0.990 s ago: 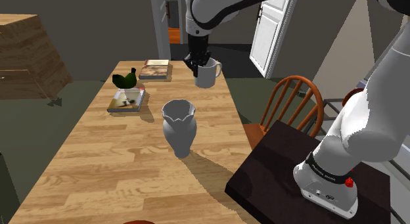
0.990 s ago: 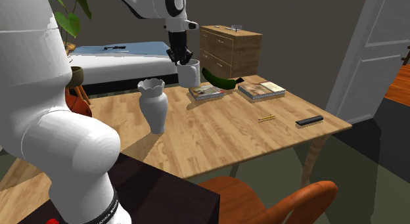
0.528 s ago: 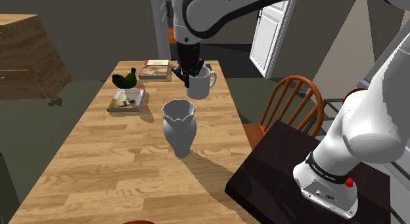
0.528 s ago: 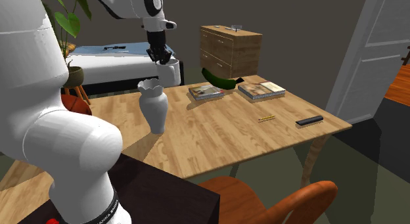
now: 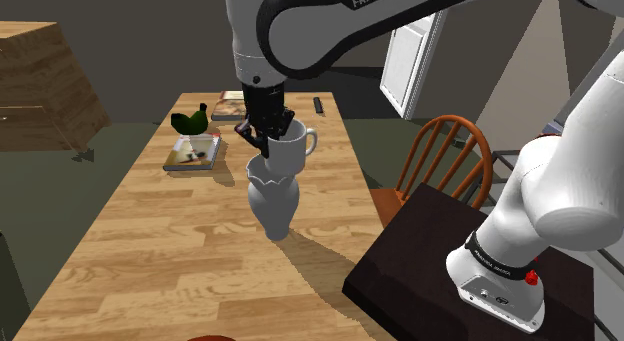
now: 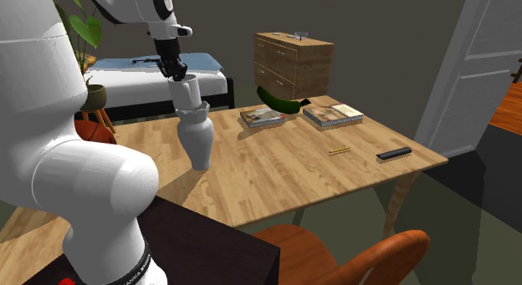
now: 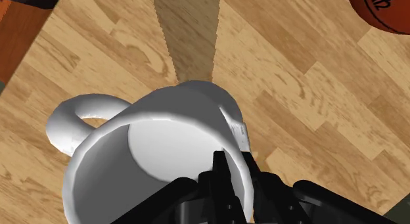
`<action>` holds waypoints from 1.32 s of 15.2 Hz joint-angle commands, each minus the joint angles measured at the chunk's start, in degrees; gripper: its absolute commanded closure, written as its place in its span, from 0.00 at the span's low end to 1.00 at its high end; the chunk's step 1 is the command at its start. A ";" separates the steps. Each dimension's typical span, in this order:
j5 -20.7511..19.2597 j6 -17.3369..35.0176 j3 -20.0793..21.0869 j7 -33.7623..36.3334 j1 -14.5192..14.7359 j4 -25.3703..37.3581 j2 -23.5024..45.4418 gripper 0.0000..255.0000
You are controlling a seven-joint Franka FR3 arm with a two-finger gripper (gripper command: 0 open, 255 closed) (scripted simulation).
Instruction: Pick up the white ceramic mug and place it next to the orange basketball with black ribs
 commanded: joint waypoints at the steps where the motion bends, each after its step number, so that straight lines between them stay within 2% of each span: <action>1: -0.15 -0.30 1.29 2.74 1.31 0.45 0.23 1.00; 8: -1.90 -1.65 5.86 12.96 6.36 5.12 4.16 1.00; 15: -5.34 -4.25 9.57 23.49 12.49 13.52 11.11 1.00; 20: -5.93 -0.71 9.37 23.97 12.58 10.83 12.07 1.00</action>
